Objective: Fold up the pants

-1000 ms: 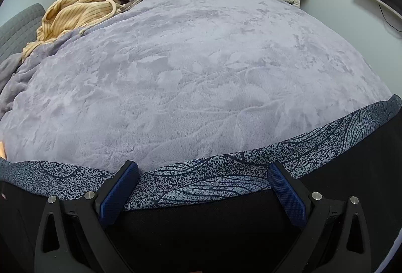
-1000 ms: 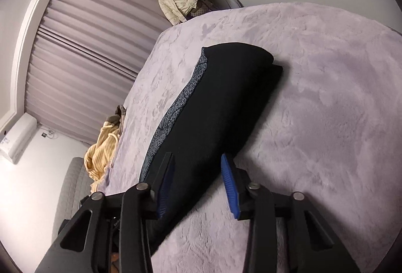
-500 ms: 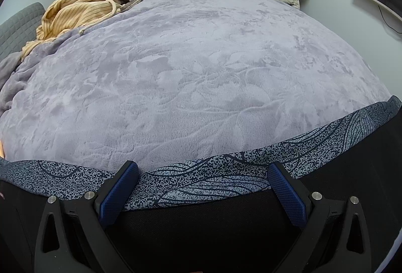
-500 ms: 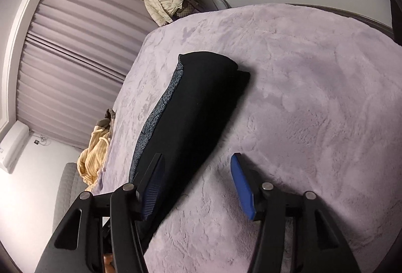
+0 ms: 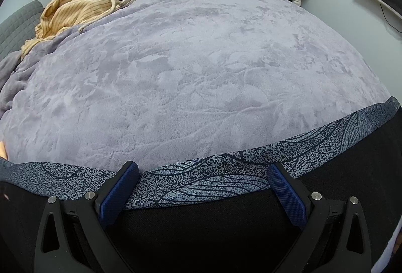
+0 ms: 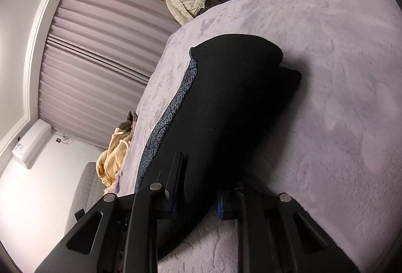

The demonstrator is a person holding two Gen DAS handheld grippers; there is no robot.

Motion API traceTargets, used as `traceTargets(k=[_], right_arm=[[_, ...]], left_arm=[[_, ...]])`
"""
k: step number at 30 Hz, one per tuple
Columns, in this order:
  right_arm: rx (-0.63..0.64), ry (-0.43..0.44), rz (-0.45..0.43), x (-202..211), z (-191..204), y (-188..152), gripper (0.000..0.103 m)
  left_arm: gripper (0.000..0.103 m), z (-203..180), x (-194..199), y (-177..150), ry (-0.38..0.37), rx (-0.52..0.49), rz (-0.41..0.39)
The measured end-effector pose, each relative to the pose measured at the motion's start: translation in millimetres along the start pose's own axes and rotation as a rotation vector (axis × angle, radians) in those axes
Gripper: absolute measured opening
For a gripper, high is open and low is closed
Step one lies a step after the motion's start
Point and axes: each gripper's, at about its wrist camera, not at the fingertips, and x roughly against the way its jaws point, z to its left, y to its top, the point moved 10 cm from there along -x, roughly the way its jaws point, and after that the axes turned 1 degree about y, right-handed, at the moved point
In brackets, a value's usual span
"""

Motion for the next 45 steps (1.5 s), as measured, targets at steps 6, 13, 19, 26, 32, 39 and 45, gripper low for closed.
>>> traceTargets(k=[6, 13, 19, 26, 32, 39, 45], right_arm=[[0.022, 0.004, -0.013, -3, 2, -1, 0.022], [0.026, 0.004, -0.015, -5, 2, 1, 0.022], [-0.035, 0.028, 0.049, -7, 5, 5, 0.021], [0.177, 0.087, 0.051, 21, 97, 1, 0.017], [0.457, -0.024, 0.061, 31, 168, -30, 0.017], [0.861, -0.251, 0.092, 13, 237, -107, 0.017], [1.128, -0.45, 0.178, -54, 242, -218, 0.024]], left_arm=[[0.098, -96, 68, 4, -0.336, -0.103, -0.048], [0.098, -201, 59, -30, -0.574, -0.121, 0.071], [0.099, -212, 49, -48, -0.549, -0.204, -0.007], [0.101, -212, 46, -45, -0.566, -0.2, -0.004], [0.101, -175, 83, -41, -0.554, -0.118, 0.035], [0.101, -18, 121, -38, -0.391, -0.006, -0.082], [0.101, 108, 114, -75, -0.262, 0.185, -0.031]])
